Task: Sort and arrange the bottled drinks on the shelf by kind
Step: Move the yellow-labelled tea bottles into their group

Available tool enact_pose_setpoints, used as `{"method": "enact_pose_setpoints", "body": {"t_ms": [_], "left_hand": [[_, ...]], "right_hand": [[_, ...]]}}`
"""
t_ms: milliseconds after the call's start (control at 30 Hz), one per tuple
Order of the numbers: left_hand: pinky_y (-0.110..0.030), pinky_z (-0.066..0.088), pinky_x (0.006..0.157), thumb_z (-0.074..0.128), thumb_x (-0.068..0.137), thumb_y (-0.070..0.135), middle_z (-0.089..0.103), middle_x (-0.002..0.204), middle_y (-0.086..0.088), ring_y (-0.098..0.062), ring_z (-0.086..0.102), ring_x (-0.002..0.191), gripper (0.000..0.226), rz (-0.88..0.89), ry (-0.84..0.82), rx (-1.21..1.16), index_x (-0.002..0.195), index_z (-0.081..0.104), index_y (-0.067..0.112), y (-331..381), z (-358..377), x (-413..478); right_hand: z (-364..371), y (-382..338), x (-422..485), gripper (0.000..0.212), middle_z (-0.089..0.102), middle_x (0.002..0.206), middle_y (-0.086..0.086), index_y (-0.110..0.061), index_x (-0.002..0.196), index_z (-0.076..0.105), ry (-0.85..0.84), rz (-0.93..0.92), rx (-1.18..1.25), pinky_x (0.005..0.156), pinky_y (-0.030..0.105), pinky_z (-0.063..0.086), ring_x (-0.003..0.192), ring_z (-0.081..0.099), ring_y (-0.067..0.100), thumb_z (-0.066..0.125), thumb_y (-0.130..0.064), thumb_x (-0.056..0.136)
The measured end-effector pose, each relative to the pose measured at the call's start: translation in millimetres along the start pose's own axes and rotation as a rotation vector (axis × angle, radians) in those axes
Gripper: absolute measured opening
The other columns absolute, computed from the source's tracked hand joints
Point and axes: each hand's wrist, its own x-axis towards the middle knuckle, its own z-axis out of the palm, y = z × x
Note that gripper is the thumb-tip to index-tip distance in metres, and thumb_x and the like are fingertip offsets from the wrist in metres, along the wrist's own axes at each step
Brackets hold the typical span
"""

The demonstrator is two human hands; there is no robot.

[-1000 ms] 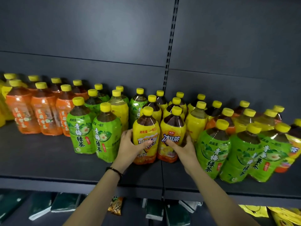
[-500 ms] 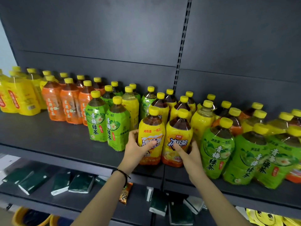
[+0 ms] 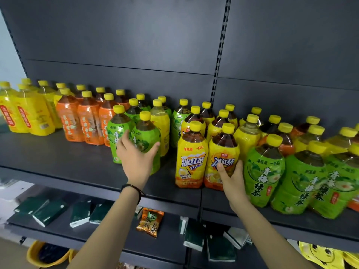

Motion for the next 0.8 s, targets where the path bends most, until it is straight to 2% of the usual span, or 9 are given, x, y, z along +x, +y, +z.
{"method": "enact_pose_setpoints", "body": {"t_ms": [100, 167, 300, 400, 467, 567, 633, 733, 800], "left_hand": [[-0.046, 0.03, 0.111, 0.083, 0.064, 0.045, 0.029, 0.147, -0.02, -0.034, 0.027, 0.137, 0.108, -0.006, -0.117, 0.096, 0.146, 0.024, 0.007, -14, 12, 10], [-0.048, 0.032, 0.11, 0.087, 0.061, 0.037, 0.029, 0.147, -0.02, -0.035, 0.027, 0.137, 0.11, 0.005, -0.119, 0.098, 0.146, 0.024, 0.008, -17, 16, 10], [-0.042, 0.036, 0.105, 0.09, 0.058, 0.019, 0.041, 0.138, -0.018, -0.034, 0.038, 0.129, 0.105, 0.027, -0.103, -0.007, 0.141, 0.028, 0.005, -22, 15, 14], [-0.048, 0.04, 0.101, 0.092, 0.053, 0.028, 0.045, 0.135, -0.012, -0.031, 0.043, 0.126, 0.107, 0.029, -0.103, 0.007, 0.139, 0.03, 0.012, -29, 11, 17], [-0.054, 0.038, 0.101, 0.091, 0.053, 0.034, 0.042, 0.136, -0.012, -0.032, 0.039, 0.128, 0.111, -0.022, -0.081, 0.035, 0.142, 0.027, 0.017, -31, 6, 16], [-0.06, 0.033, 0.101, 0.089, 0.057, 0.038, 0.035, 0.139, -0.014, -0.035, 0.032, 0.131, 0.112, -0.089, -0.068, 0.074, 0.146, 0.023, 0.019, -35, -7, 14], [-0.061, 0.032, 0.102, 0.088, 0.057, 0.038, 0.034, 0.14, -0.014, -0.034, 0.031, 0.132, 0.11, -0.08, -0.065, 0.082, 0.145, 0.024, 0.02, -41, -19, 13], [-0.059, 0.033, 0.102, 0.089, 0.057, 0.036, 0.034, 0.138, -0.014, -0.035, 0.031, 0.13, 0.108, -0.068, -0.028, 0.077, 0.143, 0.027, 0.019, -47, -38, 10], [-0.058, 0.034, 0.1, 0.09, 0.056, 0.032, 0.033, 0.138, -0.015, -0.035, 0.03, 0.13, 0.106, -0.077, 0.01, 0.055, 0.142, 0.029, 0.018, -51, -48, 9]], "right_hand": [[1, -2, 1, 0.072, 0.046, 0.136, -0.005, -0.021, 0.148, 0.022, 0.0, 0.016, 0.0, 0.104, 0.037, 0.04, 0.121, 0.044, 0.012, 0.06, -0.038, 0.089], [2, -4, 2, 0.07, 0.046, 0.135, -0.007, -0.022, 0.146, 0.023, -0.009, 0.025, -0.003, 0.103, 0.036, 0.04, 0.119, 0.044, 0.011, 0.061, -0.038, 0.089], [6, -4, 7, 0.079, 0.044, 0.144, -0.002, -0.023, 0.148, 0.019, -0.008, 0.052, -0.021, 0.106, 0.047, 0.041, 0.13, 0.044, 0.02, 0.063, -0.043, 0.086], [8, -2, 5, 0.082, 0.039, 0.148, 0.001, -0.024, 0.149, 0.016, 0.031, 0.071, -0.026, 0.108, 0.049, 0.039, 0.133, 0.041, 0.023, 0.064, -0.046, 0.085], [9, 0, 1, 0.08, 0.039, 0.148, 0.003, -0.022, 0.149, 0.015, 0.043, 0.077, -0.049, 0.108, 0.047, 0.038, 0.133, 0.041, 0.025, 0.061, -0.043, 0.088], [10, 5, -10, 0.072, 0.04, 0.146, 0.004, -0.018, 0.149, 0.018, 0.075, 0.079, -0.062, 0.108, 0.039, 0.037, 0.134, 0.04, 0.024, 0.059, -0.032, 0.092], [9, 11, -25, 0.062, 0.048, 0.136, 0.005, -0.015, 0.143, 0.029, 0.089, 0.048, -0.022, 0.103, 0.034, 0.04, 0.127, 0.046, 0.02, 0.062, -0.023, 0.091], [8, 22, -53, 0.039, 0.046, 0.116, 0.002, -0.013, 0.121, 0.046, 0.139, -0.003, -0.122, 0.094, 0.033, 0.043, 0.109, 0.05, 0.019, 0.065, -0.017, 0.088], [13, 23, -71, 0.025, 0.044, 0.11, -0.001, -0.019, 0.106, 0.05, 0.119, -0.053, -0.175, 0.09, 0.033, 0.045, 0.1, 0.05, 0.016, 0.066, -0.018, 0.087]]}}
